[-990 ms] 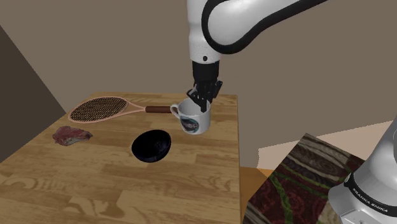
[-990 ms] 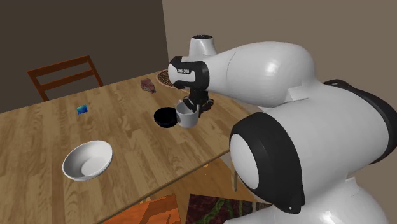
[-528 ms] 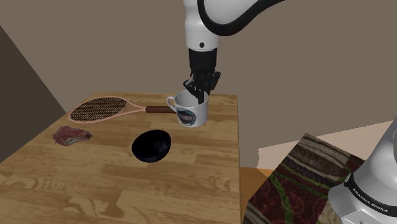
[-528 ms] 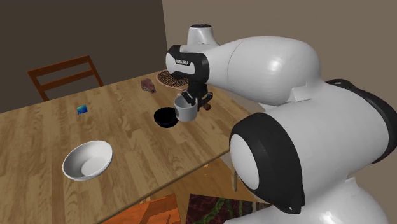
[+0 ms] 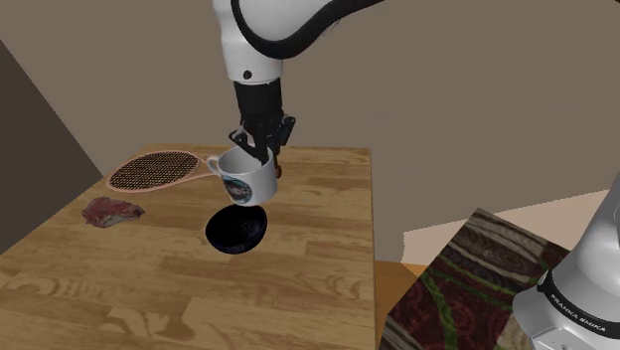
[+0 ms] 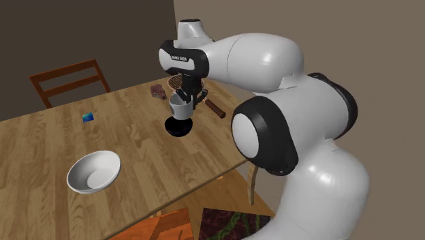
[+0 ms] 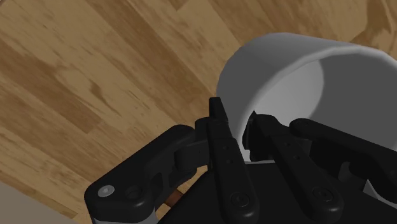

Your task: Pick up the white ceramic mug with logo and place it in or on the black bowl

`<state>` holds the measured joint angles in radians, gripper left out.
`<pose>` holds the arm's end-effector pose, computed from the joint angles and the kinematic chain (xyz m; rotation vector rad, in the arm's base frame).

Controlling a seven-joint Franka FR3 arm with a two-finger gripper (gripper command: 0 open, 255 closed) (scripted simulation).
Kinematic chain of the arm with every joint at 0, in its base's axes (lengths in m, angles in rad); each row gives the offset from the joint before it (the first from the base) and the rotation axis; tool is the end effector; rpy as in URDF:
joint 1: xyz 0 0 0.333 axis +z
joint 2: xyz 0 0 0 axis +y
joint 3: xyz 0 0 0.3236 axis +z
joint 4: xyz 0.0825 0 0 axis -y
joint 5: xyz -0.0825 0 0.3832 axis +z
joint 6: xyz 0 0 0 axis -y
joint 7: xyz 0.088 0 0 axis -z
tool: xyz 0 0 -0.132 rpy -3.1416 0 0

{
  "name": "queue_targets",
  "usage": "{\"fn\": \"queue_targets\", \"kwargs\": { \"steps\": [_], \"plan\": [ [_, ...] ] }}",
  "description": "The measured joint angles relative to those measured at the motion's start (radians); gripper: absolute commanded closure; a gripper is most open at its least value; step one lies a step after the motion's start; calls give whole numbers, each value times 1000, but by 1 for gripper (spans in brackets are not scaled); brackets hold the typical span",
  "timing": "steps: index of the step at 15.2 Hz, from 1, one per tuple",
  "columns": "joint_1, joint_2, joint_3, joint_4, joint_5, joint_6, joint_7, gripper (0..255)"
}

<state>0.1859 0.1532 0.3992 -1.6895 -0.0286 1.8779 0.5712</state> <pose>0.5192 0.3259 0.4948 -3.0888 -0.0252 -0.0344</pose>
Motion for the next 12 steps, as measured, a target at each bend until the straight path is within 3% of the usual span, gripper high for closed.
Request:
{"fn": "queue_targets", "kwargs": {
  "steps": [7, 12],
  "plan": [
    [125, 294, 12, 403, -120, -128, 116, 255],
    [131, 318, 9, 379, -130, -82, 125, 255]
  ]
}}
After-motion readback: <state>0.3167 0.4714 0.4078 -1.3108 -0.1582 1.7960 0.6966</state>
